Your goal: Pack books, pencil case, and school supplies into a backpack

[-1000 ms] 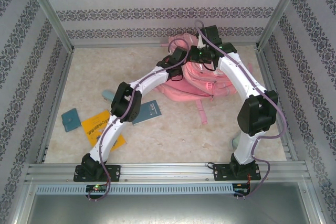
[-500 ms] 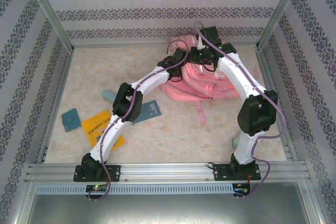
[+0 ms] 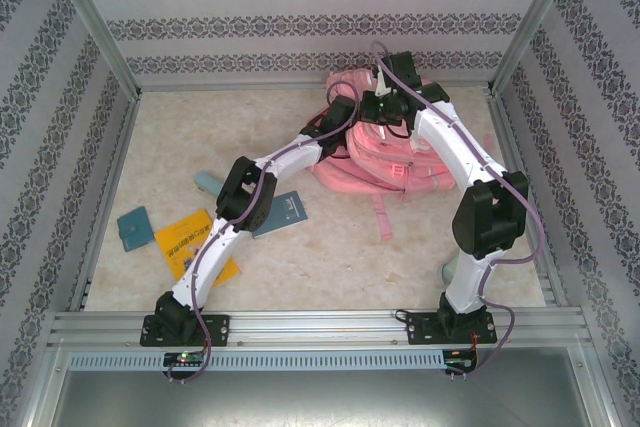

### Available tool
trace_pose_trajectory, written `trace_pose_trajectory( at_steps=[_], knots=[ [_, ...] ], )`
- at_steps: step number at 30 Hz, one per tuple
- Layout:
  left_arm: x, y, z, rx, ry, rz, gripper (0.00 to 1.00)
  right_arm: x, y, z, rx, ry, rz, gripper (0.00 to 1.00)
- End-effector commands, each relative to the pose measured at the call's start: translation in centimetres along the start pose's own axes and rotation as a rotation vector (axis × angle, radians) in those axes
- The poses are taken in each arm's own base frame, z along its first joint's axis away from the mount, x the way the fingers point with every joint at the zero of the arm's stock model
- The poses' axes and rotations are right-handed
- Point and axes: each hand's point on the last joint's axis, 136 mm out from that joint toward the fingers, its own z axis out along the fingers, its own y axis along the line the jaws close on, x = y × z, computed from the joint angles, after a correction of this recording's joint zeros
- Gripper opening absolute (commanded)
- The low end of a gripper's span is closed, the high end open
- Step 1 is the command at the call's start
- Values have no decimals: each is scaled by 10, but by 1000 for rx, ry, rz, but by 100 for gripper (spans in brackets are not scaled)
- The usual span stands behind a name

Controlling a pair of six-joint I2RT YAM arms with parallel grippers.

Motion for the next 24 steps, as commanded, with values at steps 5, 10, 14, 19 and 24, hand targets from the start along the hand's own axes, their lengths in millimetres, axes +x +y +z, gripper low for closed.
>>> trace_pose_trajectory(
  at_steps=[5,10,14,19,24],
  knots=[
    [17,14,-12,-96,41,26,62,-10,41,-24,-177,-42,-17,0],
    [8,22,-43,-227,-4,63,66,-13,22,-23,-130,-55,-24,0],
    [2,28,-69,-294,-28,66,67,-20,7,-22,-88,-74,-59,0],
    [1,32,-102,-372,-47,97,67,-28,2,-20,-55,-96,-171,0],
    [-11,33,-149,-448,-103,100,68,-27,-4,-8,-47,-72,-175,0]
  ],
)
